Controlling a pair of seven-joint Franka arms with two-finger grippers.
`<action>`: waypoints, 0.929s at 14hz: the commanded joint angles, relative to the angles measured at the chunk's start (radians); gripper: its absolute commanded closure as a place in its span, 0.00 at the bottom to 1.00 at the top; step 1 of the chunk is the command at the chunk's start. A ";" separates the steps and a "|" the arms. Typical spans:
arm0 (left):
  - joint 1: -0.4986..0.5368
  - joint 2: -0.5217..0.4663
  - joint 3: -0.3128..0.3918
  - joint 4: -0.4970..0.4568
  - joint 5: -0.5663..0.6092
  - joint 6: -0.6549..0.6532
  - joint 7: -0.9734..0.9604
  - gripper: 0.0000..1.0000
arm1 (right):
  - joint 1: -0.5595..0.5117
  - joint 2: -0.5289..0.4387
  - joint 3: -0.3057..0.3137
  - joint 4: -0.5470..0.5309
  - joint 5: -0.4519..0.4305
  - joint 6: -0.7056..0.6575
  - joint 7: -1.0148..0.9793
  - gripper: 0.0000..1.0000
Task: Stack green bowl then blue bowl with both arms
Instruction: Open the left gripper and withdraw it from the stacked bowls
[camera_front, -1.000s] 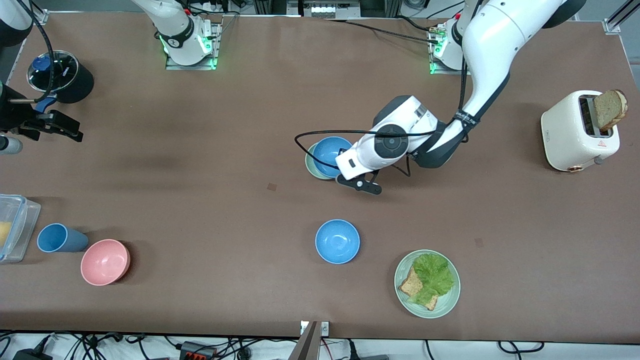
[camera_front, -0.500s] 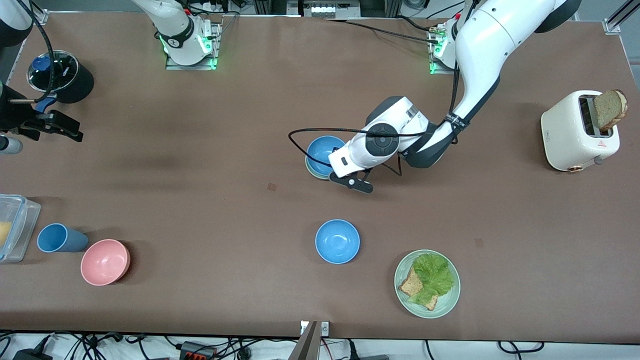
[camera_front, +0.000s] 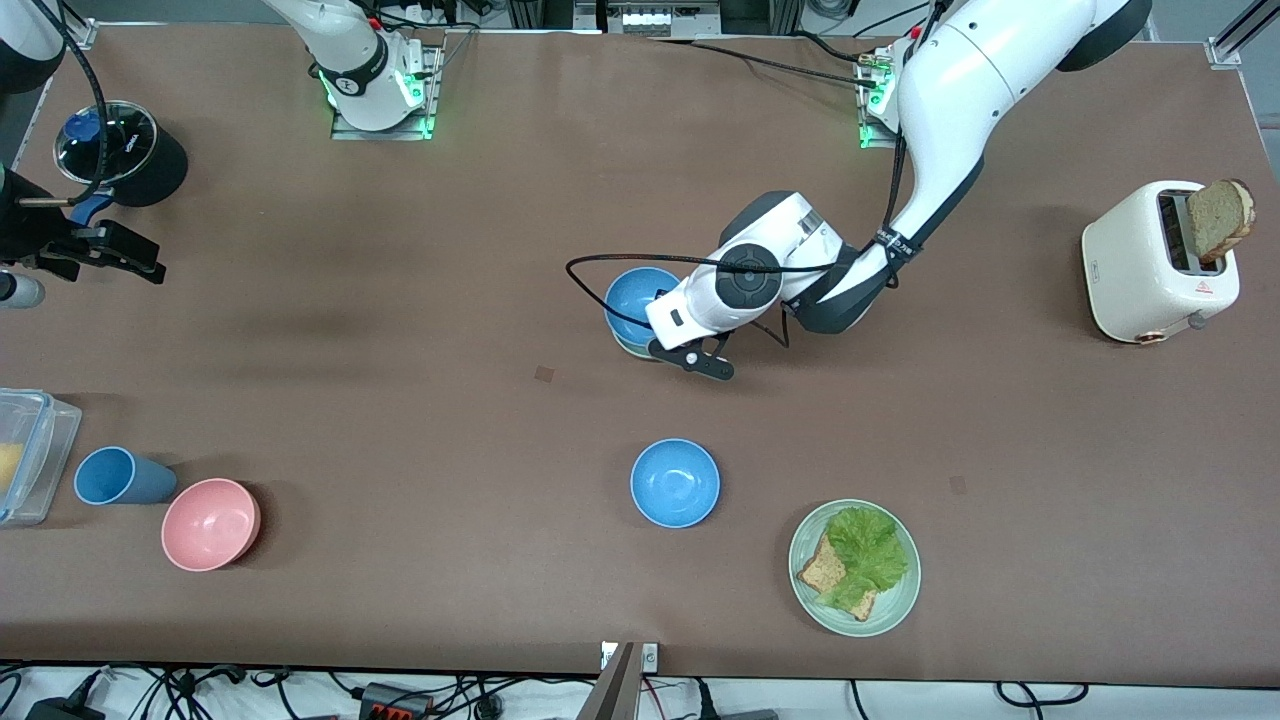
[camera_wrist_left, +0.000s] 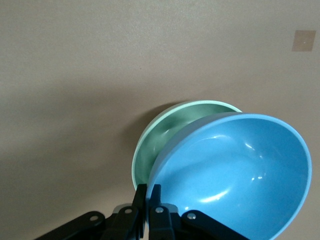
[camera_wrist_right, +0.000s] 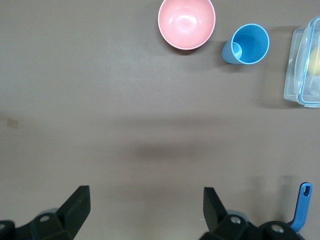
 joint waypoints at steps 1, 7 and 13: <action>0.004 0.007 0.004 0.025 0.014 0.000 -0.023 0.66 | 0.005 -0.025 -0.007 -0.021 0.011 0.007 -0.013 0.00; 0.069 -0.028 -0.007 0.153 -0.031 -0.185 -0.047 0.46 | 0.005 -0.025 -0.007 -0.020 0.010 0.011 -0.015 0.00; 0.185 -0.100 -0.004 0.267 -0.016 -0.380 0.029 0.38 | 0.005 -0.025 -0.007 -0.020 0.010 0.011 -0.015 0.00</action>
